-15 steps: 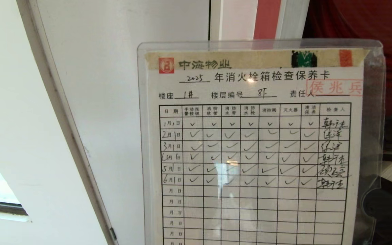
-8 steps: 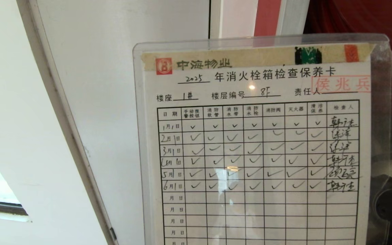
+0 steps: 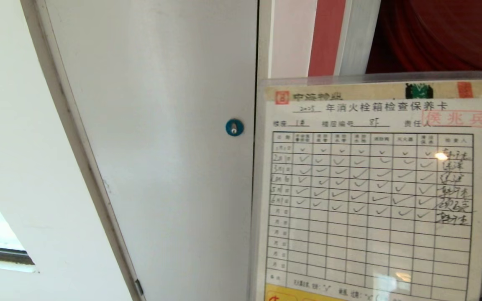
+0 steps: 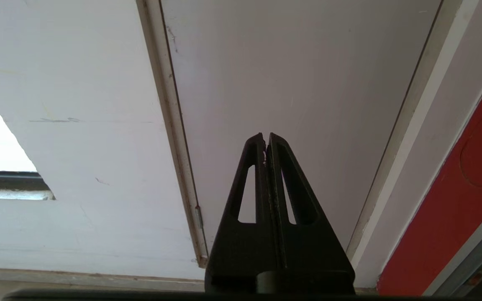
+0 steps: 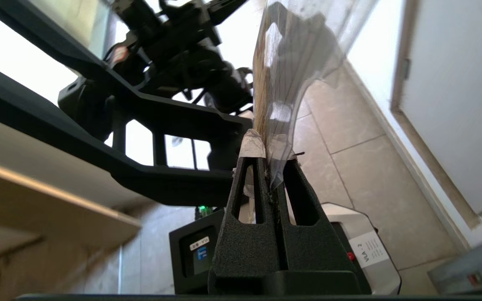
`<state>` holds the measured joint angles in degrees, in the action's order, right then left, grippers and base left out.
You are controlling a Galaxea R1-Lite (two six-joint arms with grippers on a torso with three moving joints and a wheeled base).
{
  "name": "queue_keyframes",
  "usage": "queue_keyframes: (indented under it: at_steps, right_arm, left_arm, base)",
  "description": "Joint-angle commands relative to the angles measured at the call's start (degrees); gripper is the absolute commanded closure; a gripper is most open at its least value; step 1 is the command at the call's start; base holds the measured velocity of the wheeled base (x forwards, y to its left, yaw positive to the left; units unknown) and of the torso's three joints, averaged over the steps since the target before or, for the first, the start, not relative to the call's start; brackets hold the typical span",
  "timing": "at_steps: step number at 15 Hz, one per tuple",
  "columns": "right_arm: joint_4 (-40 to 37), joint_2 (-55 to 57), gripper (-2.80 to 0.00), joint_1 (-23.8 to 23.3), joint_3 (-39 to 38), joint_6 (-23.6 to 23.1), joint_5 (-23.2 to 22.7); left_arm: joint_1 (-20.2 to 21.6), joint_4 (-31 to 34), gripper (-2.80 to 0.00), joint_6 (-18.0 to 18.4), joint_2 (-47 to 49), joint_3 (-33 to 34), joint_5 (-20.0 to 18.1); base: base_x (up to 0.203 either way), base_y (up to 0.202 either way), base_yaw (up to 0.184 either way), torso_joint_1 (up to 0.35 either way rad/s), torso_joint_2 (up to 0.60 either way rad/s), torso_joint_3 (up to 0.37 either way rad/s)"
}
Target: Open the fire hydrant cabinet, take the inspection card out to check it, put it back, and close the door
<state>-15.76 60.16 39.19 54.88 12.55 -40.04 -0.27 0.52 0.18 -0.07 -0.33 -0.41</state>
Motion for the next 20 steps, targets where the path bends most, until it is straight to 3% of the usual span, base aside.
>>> queue_keyframes:
  at_steps: [1,5,9,13,16,20]
  right_arm:
    - [-0.14,-6.87,0.00,-4.80,-3.38,1.87,0.14]
    - [-3.21,-15.01,0.00,-10.52,-5.55,7.14,2.06]
    - [-8.24,-22.66,0.00,-11.90,-4.41,12.23,6.89]
    - [-15.76,-26.92,0.00,-12.05,-1.51,16.10,18.43]
    - [-23.21,-26.77,0.00,-12.22,4.52,16.42,26.14]
    - [-27.33,-27.61,0.00,-14.51,7.34,16.63,28.32]
  left_arm:
    - [0.00,0.00,0.00,-0.01,0.07,-0.02,0.04]
    - [0.00,0.00,0.00,-0.01,0.07,-0.02,-0.02]
    - [0.00,0.00,0.00,-0.01,0.07,-0.02,0.06]
    - [0.00,0.00,0.00,-0.01,0.07,-0.02,0.00]
    - [0.00,0.00,0.00,-0.01,0.07,-0.02,0.06]
    - [0.00,0.00,0.00,-0.01,0.07,0.04,0.04]
  base:
    - [0.000,0.000,0.000,0.000,0.00,0.000]
    - [0.000,0.000,0.000,0.000,0.00,0.000]
    - [0.000,0.000,0.000,0.000,0.00,0.000]
    - [0.000,0.000,0.000,0.000,0.00,0.000]
    - [0.000,0.000,0.000,0.000,0.00,0.000]
    - [0.000,0.000,0.000,0.000,0.00,0.000]
